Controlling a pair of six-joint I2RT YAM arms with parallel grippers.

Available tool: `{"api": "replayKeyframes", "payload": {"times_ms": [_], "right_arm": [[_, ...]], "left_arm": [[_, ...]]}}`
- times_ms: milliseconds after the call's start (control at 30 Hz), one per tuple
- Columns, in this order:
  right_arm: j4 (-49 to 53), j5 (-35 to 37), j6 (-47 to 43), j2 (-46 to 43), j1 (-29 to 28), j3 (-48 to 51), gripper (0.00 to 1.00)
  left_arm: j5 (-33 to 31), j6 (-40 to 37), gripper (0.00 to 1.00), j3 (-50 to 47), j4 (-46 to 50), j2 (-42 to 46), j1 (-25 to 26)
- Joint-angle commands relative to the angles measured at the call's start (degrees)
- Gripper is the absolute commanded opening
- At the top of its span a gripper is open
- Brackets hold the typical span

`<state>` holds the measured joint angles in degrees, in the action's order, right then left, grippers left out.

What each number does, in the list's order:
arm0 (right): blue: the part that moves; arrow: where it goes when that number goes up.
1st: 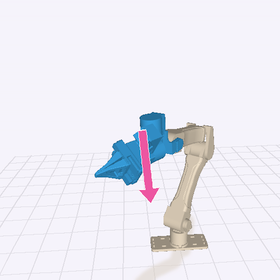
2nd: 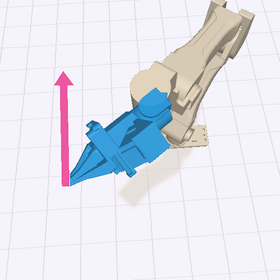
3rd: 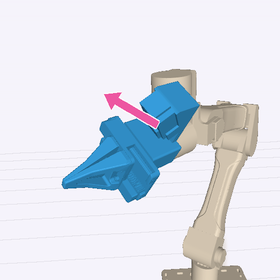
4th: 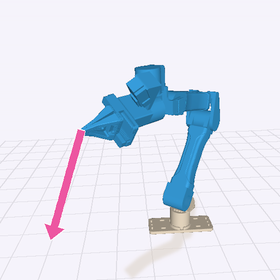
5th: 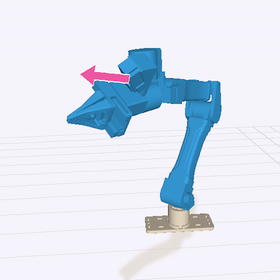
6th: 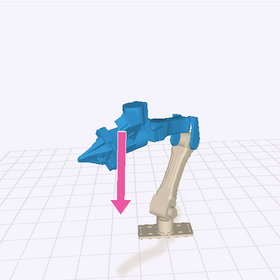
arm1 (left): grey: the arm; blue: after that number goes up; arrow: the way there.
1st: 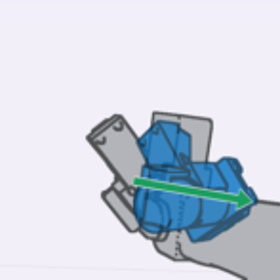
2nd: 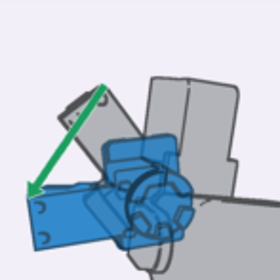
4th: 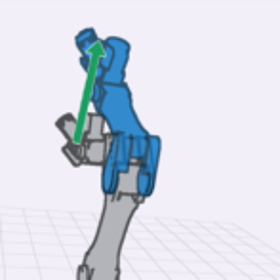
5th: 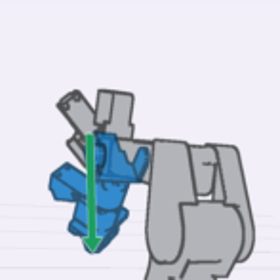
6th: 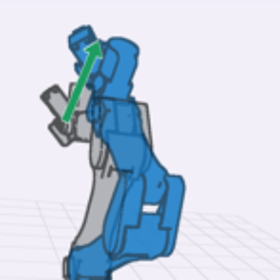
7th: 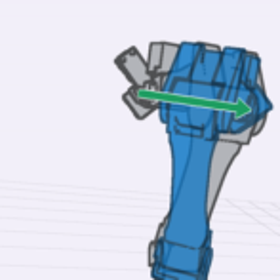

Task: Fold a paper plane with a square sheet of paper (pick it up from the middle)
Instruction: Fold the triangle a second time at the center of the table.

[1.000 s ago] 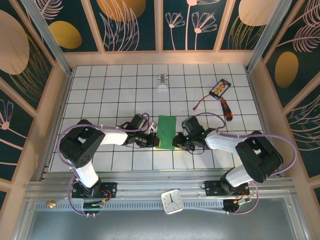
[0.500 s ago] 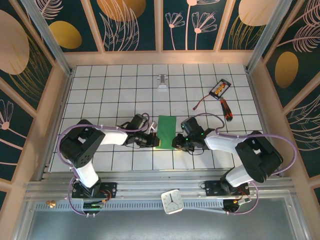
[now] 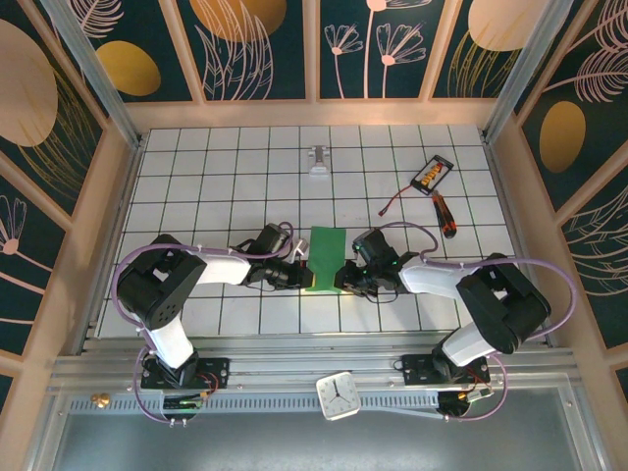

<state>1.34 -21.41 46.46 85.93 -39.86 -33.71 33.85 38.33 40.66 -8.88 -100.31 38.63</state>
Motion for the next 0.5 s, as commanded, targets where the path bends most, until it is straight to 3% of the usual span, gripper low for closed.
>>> {"api": "replayKeyframes", "payload": {"times_ms": [0, 467], "right_arm": [[-1.46, -1.00, 0.48, 1.04, -0.44, -1.44, 0.24], [2.67, 0.05, -1.37, -0.29, 0.05, -2.66, 0.21]], "left_arm": [[-0.27, -1.23, 0.00, -0.76, 3.71, -1.60, 0.12], [-0.29, -1.03, 0.00, -0.85, 3.70, -1.55, 0.12]]}}
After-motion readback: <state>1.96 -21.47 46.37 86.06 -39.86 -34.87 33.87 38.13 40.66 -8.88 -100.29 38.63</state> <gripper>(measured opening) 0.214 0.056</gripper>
